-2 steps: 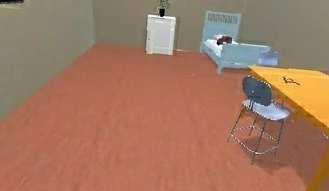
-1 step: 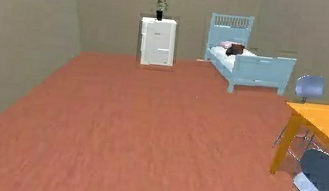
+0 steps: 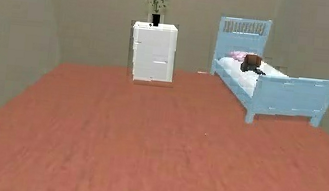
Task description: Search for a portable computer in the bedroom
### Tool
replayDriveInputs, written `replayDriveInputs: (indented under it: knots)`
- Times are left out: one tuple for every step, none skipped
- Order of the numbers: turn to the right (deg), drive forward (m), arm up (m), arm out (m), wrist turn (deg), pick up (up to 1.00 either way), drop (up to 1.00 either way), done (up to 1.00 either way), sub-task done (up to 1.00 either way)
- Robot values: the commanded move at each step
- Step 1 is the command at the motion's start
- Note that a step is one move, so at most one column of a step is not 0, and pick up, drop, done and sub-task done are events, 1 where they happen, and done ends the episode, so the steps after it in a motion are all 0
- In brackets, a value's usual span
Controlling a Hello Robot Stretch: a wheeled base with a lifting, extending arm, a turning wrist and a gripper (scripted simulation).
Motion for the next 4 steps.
replayDriveInputs:
  knots:
    - [0.0,1.0,0.0,0.0,0.0,0.0,0.0,0.0,0.0]
    - [0.0,1.0,0.0,0.0,0.0,0.0,0.0,0.0,0.0]
    - [21.0,0.0,0.0,0.0,0.0,0.0,0.0,0.0,0.0]
    - [0.0,0.1,0.0,0.0,0.0,0.0,0.0,0.0,0.0]
